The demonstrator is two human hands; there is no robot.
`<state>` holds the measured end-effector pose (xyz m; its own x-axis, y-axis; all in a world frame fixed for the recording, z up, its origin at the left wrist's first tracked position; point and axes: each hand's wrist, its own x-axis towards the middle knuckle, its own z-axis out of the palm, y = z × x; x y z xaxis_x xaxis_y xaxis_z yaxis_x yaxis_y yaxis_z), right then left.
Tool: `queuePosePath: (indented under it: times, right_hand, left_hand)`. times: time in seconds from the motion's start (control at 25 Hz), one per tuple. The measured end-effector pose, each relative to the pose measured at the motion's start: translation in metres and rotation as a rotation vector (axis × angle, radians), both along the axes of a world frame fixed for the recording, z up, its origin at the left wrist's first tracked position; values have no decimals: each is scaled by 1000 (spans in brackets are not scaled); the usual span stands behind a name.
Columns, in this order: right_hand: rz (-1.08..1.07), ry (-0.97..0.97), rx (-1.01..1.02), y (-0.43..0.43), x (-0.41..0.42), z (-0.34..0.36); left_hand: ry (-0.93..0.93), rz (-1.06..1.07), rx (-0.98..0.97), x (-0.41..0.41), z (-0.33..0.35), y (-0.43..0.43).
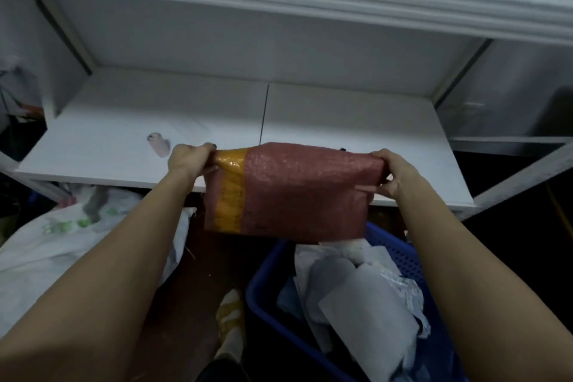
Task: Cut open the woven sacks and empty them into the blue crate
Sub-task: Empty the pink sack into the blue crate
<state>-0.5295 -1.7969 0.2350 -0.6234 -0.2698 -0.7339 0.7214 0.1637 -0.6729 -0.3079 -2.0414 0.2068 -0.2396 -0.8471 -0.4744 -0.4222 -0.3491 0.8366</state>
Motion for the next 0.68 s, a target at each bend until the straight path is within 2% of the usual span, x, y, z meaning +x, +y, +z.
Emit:
queuePosePath:
  times: [0.12, 0.24, 0.36, 0.44, 0.52, 0.68]
  right_hand:
    - [-110, 163, -195, -61, -39, 0]
    - [-155, 239, -353, -110, -70, -6]
    - [-162, 220, -233, -131, -81, -47]
    - [-115, 123, -58, -137, -76, -87]
    - [-71, -5, -27, -145, -66, -124]
    - [-79, -228, -113, -168, -49, -180]
  left_hand:
    - [40, 92, -225, -28, 11, -54]
    - [52, 69, -429, -54, 15, -95]
    - [36, -10, -535, -71, -7, -109]
    - [-68, -76, -410, -76, -54, -121]
    - [-151, -85, -146, -76, -102, -129]
    - [48, -31, 298, -82, -165, -121]
